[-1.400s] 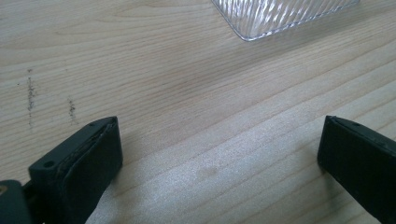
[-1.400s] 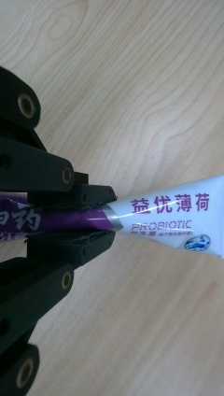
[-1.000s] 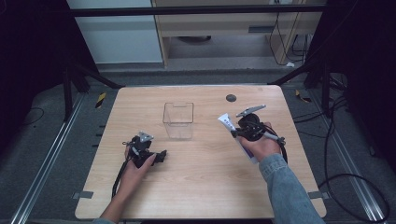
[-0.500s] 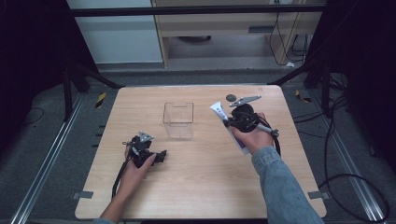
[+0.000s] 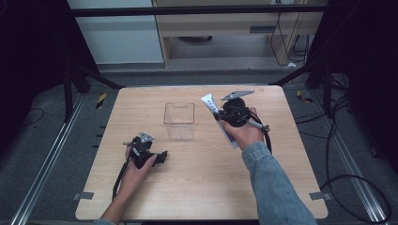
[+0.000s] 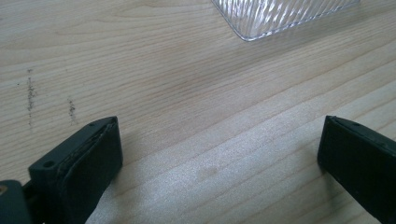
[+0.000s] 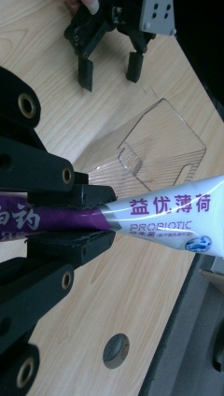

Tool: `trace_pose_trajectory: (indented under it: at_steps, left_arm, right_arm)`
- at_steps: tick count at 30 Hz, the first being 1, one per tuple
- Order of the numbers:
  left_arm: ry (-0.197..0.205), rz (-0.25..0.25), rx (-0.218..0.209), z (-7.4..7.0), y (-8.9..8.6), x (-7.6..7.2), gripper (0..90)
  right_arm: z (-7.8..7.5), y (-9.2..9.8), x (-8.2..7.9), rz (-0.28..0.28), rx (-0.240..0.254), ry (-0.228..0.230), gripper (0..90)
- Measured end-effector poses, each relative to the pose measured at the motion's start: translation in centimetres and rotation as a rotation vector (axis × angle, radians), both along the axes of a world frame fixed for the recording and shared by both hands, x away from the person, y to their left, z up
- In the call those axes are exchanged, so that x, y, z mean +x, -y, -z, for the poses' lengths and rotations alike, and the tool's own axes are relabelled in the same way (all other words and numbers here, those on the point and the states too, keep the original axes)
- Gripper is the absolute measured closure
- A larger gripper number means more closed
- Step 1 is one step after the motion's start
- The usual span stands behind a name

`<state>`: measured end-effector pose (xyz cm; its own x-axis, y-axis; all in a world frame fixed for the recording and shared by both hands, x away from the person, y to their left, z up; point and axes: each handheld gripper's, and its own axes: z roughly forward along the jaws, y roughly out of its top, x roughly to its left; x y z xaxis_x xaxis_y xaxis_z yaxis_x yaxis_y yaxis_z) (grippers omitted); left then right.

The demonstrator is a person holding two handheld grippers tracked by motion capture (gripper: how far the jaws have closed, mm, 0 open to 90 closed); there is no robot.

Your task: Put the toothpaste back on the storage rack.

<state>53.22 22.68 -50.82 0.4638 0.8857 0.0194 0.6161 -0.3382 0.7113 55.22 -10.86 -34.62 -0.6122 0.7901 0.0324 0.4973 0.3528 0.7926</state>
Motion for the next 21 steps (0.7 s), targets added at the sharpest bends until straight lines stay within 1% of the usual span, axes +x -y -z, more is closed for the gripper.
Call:
trace_pose_trajectory:
  at_steps: [6, 11, 15, 16, 17, 21]
  left_arm:
    - [-0.001, -0.001, -0.002, 0.0, 0.0, 0.0, 0.0]
    - [0.001, -0.004, -0.005, 0.0, 0.0, 0.0, 0.0]
    - [0.001, -0.003, -0.003, 0.0, 0.0, 0.0, 0.0]
    - [0.002, -0.003, -0.002, 0.0, 0.0, 0.0, 0.0]
    - [0.002, -0.003, -0.002, 0.0, 0.0, 0.0, 0.0]
    - [0.002, -0.002, -0.002, 0.0, 0.0, 0.0, 0.0]
  right_arm:
    - [-0.2, -1.1, 0.2, -0.014, 0.016, 0.009, 78.8]
    - [-0.4, -1.7, 0.3, -0.021, 0.017, 0.013, 78.8]
    - [-0.9, -2.6, 0.2, -0.035, 0.023, 0.025, 78.8]
    - [-1.2, -3.0, 0.4, -0.037, 0.027, 0.027, 78.8]
    - [-1.2, -3.0, 0.4, -0.037, 0.027, 0.027, 78.8]
    - [-2.2, -4.1, 1.0, -0.05, 0.029, 0.045, 78.8]
